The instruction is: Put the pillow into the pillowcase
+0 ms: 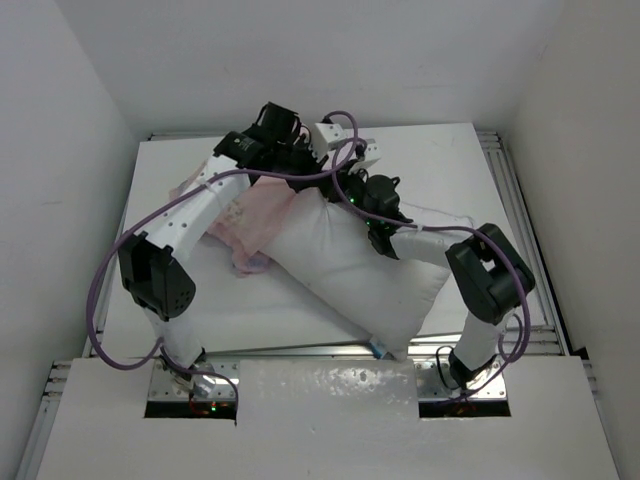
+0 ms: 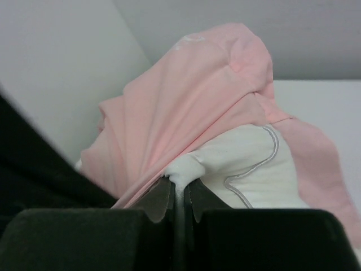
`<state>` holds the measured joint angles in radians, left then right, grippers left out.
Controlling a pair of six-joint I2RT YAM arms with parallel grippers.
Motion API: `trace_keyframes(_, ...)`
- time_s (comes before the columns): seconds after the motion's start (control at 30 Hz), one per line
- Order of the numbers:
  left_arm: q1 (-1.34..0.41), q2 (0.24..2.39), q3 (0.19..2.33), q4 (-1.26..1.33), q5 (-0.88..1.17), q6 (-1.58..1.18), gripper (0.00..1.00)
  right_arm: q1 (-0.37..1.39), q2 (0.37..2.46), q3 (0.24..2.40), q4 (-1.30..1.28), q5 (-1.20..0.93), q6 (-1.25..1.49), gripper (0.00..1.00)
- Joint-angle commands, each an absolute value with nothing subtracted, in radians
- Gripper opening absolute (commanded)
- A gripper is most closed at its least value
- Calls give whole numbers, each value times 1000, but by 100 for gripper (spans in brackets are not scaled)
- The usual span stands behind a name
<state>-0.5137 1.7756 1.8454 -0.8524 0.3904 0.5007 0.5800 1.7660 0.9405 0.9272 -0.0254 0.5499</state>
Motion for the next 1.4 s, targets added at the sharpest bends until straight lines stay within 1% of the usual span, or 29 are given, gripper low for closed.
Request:
trace_keyframes(0.0, -572, 1730, 1829, -893, 623, 503, 0, 519, 1825, 1040, 1059, 176, 766, 0)
trace_keyframes(0.03, -571, 1729, 1822, -879, 592, 486, 2, 508, 1842, 1029, 1052, 175, 800, 0)
trace_keyframes(0.07, -566, 1727, 1815, -864, 509, 482, 15, 497, 1856, 1022, 1036, 179, 817, 0)
trace_keyframes(0.1, -560, 1726, 1795, -829, 467, 477, 42, 488, 1874, 1017, 1017, 187, 816, 2)
trace_keyframes(0.13, -549, 1724, 1783, -804, 433, 457, 57, 485, 1878, 1016, 987, 198, 799, 13)
trace_keyframes(0.17, -526, 1717, 1769, -773, 387, 436, 67, 483, 1879, 1019, 921, 193, 781, 21)
trace_keyframes(0.2, -516, 1715, 1763, -729, 312, 407, 82, 474, 1875, 1023, 896, 177, 734, 45)
trace_keyframes(0.23, -503, 1710, 1764, -718, 295, 397, 87, 468, 1871, 1026, 872, 158, 707, 56)
trace_keyframes(0.27, -483, 1697, 1770, -706, 263, 391, 99, 450, 1864, 1029, 823, 97, 657, 64)
trace_keyframes(0.3, -479, 1684, 1773, -706, 243, 391, 100, 437, 1856, 1043, 790, 59, 634, 69)
trace_keyframes(0.33, -477, 1654, 1775, -712, 204, 397, 100, 425, 1830, 1049, 713, -4, 606, 90)
trace_keyframes(0.37, -477, 1637, 1775, -738, 183, 402, 100, 402, 1815, 1055, 662, -46, 577, 99)
trace_keyframes(0.4, -477, 1615, 1767, -756, 158, 405, 100, 394, 1796, 1078, 608, -72, 498, 99)
trace_keyframes(0.43, -476, 1568, 1755, -774, 137, 411, 100, 390, 1755, 1097, 465, -83, 447, 99)
trace_keyframes(0.47, -476, 1539, 1709, -808, 86, 414, 100, 390, 1735, 1113, 389, -83, 328, 99)
trace_keyframes(0.53, -471, 1421, 1622, -822, 38, 410, 100, 390, 1686, 1140, 231, -80, 224, 99)
trace_keyframes(0.63, -453, 1248, 1386, -831, 5, 368, 100, 390, 1563, 1109, 106, -90, 63, 99)
trace_keyframes(0.67, -446, 1206, 1264, -825, 5, 359, 97, 394, 1493, 1097, 83, -101, 13, 99)
trace_keyframes(0.73, -424, 1078, 1146, -795, 12, 348, 76, 411, 1425, 1054, 16, -136, -61, 99)
trace_keyframes(0.77, -419, 1040, 1043, -775, 12, 347, 54, 438, 1366, 1022, 0, -152, -133, 99)
trace_keyframes(0.8, -411, 970, 991, -749, 8, 345, 48, 465, 1341, 1008, -39, -156, -177, 99)
trace_keyframes(0.83, -400, 945, 950, -692, 5, 347, 45, 527, 1322, 991, -102, -149, -225, 99)
trace_keyframes(0.87, -393, 934, 919, -651, 0, 313, 53, 573, 1298, 956, -127, -124, -307, 99)
trace_keyframes(0.9, -382, 930, 905, -620, -53, 293, 65, 616, 1295, 937, -139, -38, -337, 99)
trace_keyframes(0.97, -374, 956, 897, -586, -63, 266, 74, 727, 1298, 893, -141, 67, -347, 99)
trace_keyframes(1.03, -367, 1008, 908, -615, -34, 221, 76, 788, 1310, 870, -112, 146, -318, 99)
trace_keyframes(1.17, -362, 1077, 911, -655, 52, 48, 72, 859, 1333, 807, -6, 218, -284, 99)
trace_keyframes(1.23, -361, 1118, 897, -591, -35, -50, 72, 880, 1376, 805, 35, 258, -267, 99)
trace_keyframes(1.37, -360, 1254, 887, -499, -49, -127, 73, 903, 1460, 801, 149, 379, -252, 99)
